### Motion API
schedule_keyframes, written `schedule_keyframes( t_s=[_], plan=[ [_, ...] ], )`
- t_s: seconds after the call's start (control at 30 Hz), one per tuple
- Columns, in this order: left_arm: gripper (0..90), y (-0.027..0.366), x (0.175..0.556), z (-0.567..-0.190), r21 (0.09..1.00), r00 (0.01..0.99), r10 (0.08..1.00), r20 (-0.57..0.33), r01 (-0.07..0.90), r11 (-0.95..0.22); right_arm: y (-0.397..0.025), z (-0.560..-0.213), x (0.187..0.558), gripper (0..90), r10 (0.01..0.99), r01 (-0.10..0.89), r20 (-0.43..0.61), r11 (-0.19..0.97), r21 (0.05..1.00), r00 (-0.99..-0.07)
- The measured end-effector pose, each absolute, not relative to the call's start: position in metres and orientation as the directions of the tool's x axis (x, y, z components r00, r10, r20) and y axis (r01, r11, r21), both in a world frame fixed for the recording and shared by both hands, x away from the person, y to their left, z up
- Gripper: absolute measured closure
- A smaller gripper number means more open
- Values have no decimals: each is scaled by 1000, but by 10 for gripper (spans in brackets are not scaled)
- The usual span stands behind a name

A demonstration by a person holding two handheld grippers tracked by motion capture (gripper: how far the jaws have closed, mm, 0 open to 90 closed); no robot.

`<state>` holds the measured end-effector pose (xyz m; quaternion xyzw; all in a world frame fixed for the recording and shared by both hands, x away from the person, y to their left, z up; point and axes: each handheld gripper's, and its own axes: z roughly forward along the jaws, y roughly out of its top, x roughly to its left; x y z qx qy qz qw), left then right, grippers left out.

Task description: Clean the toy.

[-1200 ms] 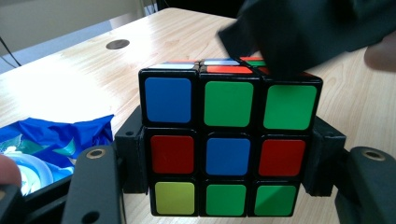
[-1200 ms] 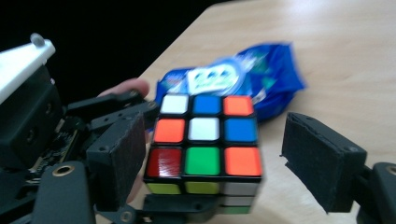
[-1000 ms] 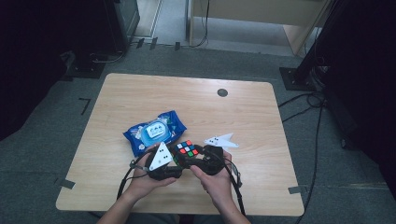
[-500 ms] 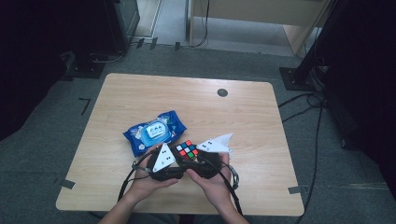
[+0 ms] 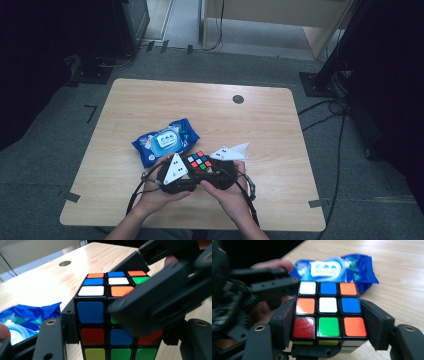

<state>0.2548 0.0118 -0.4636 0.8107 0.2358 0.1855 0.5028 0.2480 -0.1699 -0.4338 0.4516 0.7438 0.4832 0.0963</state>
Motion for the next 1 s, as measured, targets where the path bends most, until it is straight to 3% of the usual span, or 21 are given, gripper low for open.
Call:
schedule_keyframes(
  t_s=[0.1,0.33,0.47,0.57,0.73,0.93,1.0],
  plan=[
    [340,22,263,-464,906,804,594,-9,258,-336,-181,-426,249,243,746,570,347,54,820,-569],
    [340,57,284,-458,915,737,653,-178,368,-166,-222,-425,256,343,712,532,412,-64,844,-568],
    [341,65,287,-455,916,719,666,-201,379,-133,-219,-448,262,360,695,561,428,-43,827,-578],
    [340,63,285,-454,917,724,659,-203,377,-132,-199,-462,262,246,693,555,386,25,832,-609],
    [340,58,284,-454,909,724,650,-230,399,-122,-168,-470,254,185,687,512,308,109,852,-658],
    [340,48,281,-455,904,737,630,-245,408,-127,-155,-474,251,187,713,474,269,100,875,-648],
    [340,45,279,-455,904,742,624,-245,407,-129,-153,-475,249,236,722,459,248,107,882,-645]
  ],
)
